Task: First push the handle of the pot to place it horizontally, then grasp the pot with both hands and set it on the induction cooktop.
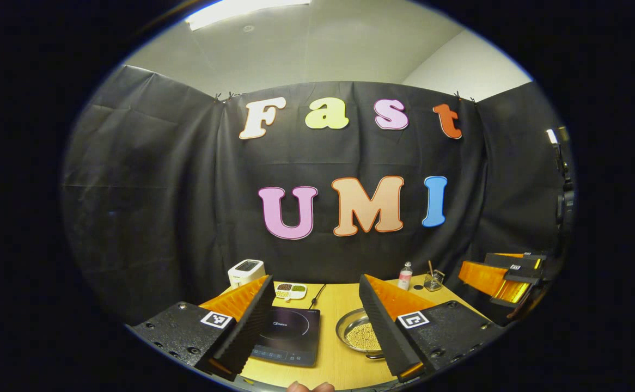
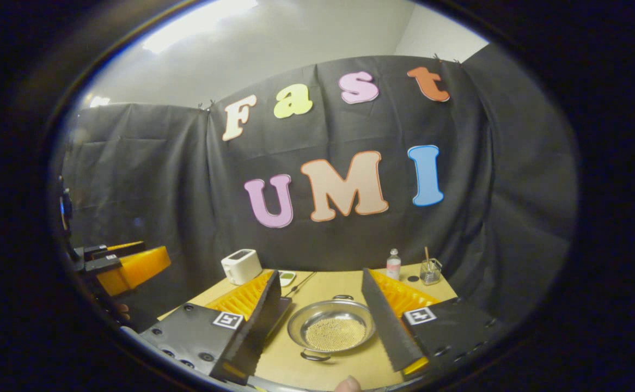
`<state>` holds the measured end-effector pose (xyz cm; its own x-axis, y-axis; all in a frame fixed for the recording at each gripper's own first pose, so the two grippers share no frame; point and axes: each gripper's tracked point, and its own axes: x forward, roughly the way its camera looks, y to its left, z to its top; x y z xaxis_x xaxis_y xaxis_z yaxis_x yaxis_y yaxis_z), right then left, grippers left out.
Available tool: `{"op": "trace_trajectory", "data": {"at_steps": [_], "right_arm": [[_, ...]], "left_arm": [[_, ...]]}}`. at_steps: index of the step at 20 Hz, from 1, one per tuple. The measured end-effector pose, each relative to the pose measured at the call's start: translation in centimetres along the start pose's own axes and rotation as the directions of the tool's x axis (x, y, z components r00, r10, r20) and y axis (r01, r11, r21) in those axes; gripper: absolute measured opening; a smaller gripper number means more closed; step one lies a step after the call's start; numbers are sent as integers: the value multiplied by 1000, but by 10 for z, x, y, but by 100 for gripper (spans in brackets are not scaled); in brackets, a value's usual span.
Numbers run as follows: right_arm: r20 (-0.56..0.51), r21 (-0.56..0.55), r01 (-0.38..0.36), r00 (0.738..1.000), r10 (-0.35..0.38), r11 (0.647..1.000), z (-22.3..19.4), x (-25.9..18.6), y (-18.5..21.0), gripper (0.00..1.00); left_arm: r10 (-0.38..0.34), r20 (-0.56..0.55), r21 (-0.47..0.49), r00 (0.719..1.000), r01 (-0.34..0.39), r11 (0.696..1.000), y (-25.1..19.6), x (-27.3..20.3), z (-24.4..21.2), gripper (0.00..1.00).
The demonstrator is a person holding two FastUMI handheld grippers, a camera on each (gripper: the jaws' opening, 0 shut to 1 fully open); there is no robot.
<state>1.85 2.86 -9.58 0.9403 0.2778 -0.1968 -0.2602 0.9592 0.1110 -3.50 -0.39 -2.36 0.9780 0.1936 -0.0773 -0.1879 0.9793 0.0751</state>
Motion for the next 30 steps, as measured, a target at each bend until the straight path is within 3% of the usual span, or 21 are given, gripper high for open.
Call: {"op": "trace_trajectory", "data": {"at_steps": [1, 2, 4, 5, 7, 9, 12, 14, 18, 19, 20, 22, 23, 25, 29, 30], "right_arm": [[-10, -11, -9, 1000, 9, 1000, -6, 6, 9, 79], [-26, -32, -16, 1000, 15, 999, -12, 15, 18, 68], [-69, -58, -17, 998, 13, 998, -28, 30, 27, 66], [-76, -58, -15, 997, 11, 998, -30, 38, 32, 74], [-86, -76, 27, 996, -33, 997, -39, 49, 34, 66], [-124, -58, 20, 992, -27, 998, -53, 61, 44, 24], [-186, -73, 40, 981, -53, 997, -78, 77, 57, 30], [-212, -67, 20, 977, -34, 998, -92, 87, 63, 2], [-317, -39, -23, 949, 9, 999, -128, 104, 74, 2], [-350, -4, -46, 936, 42, 999, -139, 114, 75, 7], [-376, 21, -68, 924, 70, 997, -151, 111, 80, 3], [-397, 10, -83, 914, 80, 996, -163, 116, 72, 0], [-417, 9, -99, 904, 94, 995, -172, 119, 68, 0], [-452, 29, -115, 884, 116, 993, -188, 122, 64, 0], [-522, 72, -164, 834, 177, 984, -219, 134, 64, 3], [-539, 68, -181, 821, 189, 981, -228, 134, 65, 3]], "left_arm": [[-3, 10, -16, 1000, 3, 1000, 4, 4, 1, 94], [1, 16, -24, 1000, 0, 1000, 10, 9, 3, 94], [3, 27, -40, 1000, -2, 999, 23, 18, 1, 95], [-6, 34, -46, 999, 7, 999, 27, 24, 1, 95], [-26, 36, -37, 999, 27, 999, 37, 35, -5, 91], [-40, 35, -44, 999, 41, 998, 50, 45, -11, 94], [-49, 27, -77, 998, 51, 996, 69, 53, -20, 91], [-48, 21, -71, 999, 49, 996, 79, 58, -25, 95], [-18, 1, -73, 1000, 18, 997, 94, 65, -31, 90], [-8, -10, -72, 1000, 7, 997, 96, 69, -35, 90], [3, -24, -72, 1000, -5, 997, 97, 70, -37, 94], [18, -21, -67, 1000, -19, 998, 97, 73, -35, 90], [32, -26, -56, 999, -33, 998, 98, 73, -37, 94], [63, -29, -55, 998, -65, 996, 100, 75, -35, 90], [123, -58, -60, 991, -127, 990, 102, 78, -40, 90], [136, -63, -57, 989, -140, 989, 102, 78, -41, 94]]}}
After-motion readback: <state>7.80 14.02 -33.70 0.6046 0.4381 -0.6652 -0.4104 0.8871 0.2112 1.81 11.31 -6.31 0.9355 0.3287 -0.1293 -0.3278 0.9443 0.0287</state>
